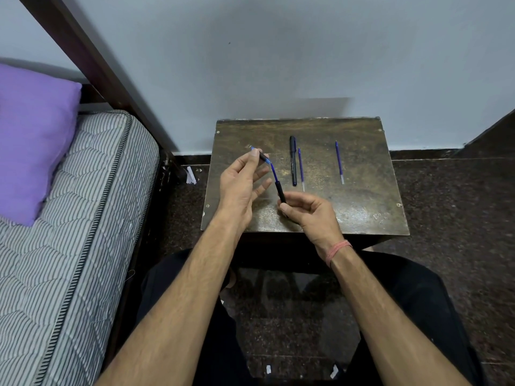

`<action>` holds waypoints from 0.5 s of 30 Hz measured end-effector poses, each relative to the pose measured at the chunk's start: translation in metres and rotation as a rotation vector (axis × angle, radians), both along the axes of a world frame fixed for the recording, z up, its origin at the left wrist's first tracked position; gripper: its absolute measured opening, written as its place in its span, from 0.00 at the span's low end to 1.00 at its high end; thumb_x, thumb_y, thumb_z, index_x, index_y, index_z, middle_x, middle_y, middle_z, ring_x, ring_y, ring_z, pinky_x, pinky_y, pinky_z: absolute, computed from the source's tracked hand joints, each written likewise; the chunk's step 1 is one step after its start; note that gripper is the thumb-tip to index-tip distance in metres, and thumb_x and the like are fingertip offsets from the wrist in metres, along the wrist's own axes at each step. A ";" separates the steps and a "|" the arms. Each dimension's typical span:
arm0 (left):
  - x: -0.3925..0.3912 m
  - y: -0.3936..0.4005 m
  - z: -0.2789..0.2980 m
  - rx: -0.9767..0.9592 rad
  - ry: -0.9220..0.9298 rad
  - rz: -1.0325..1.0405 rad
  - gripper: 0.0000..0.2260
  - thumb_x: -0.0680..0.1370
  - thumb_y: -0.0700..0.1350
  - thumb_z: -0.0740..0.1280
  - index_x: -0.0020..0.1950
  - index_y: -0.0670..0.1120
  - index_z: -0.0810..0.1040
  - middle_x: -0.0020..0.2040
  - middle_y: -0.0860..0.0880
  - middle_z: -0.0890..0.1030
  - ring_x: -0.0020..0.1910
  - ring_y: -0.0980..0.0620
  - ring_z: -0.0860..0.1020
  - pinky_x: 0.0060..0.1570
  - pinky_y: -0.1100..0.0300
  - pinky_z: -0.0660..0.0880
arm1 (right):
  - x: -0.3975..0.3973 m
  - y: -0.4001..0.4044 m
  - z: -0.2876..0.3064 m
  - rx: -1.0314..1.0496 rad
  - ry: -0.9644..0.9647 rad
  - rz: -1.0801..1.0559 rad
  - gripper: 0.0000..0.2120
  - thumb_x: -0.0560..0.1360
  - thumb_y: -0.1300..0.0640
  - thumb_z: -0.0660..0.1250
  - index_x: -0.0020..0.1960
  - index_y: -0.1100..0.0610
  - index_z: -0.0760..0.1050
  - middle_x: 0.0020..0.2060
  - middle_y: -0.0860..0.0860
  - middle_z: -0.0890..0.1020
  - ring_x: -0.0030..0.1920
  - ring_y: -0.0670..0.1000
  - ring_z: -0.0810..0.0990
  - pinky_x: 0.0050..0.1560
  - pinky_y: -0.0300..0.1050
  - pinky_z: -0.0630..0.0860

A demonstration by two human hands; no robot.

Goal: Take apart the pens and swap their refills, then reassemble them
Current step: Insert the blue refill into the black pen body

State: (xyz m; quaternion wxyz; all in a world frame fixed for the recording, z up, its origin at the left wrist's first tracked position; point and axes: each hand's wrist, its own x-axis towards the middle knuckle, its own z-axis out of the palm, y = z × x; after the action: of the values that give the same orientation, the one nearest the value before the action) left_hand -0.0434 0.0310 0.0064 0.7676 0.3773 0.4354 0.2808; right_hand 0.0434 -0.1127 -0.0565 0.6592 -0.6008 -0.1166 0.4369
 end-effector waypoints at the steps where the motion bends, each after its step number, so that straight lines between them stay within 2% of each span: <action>1: -0.001 0.001 0.000 -0.015 -0.007 0.005 0.05 0.86 0.49 0.73 0.56 0.49 0.87 0.51 0.50 0.90 0.46 0.57 0.86 0.47 0.57 0.86 | 0.000 0.000 0.000 -0.004 -0.002 0.000 0.13 0.79 0.69 0.77 0.59 0.55 0.89 0.54 0.58 0.92 0.59 0.59 0.91 0.56 0.43 0.87; 9: -0.004 0.001 -0.002 -0.005 0.008 -0.032 0.06 0.86 0.49 0.73 0.56 0.47 0.87 0.50 0.51 0.90 0.47 0.56 0.86 0.51 0.55 0.86 | -0.001 0.003 0.001 -0.020 -0.018 0.010 0.13 0.78 0.70 0.78 0.56 0.53 0.90 0.52 0.57 0.92 0.55 0.55 0.91 0.51 0.40 0.86; 15: -0.006 0.004 -0.001 -0.063 -0.045 0.030 0.04 0.85 0.49 0.74 0.55 0.49 0.86 0.54 0.47 0.89 0.46 0.55 0.86 0.53 0.53 0.86 | -0.002 0.004 0.001 -0.029 -0.042 -0.001 0.14 0.78 0.70 0.77 0.55 0.53 0.89 0.51 0.56 0.92 0.52 0.51 0.91 0.50 0.37 0.85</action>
State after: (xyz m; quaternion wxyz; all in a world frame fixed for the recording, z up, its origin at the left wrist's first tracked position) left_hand -0.0491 0.0355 0.0056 0.7843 0.3398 0.4324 0.2869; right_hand 0.0417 -0.1083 -0.0553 0.6481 -0.6192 -0.1238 0.4256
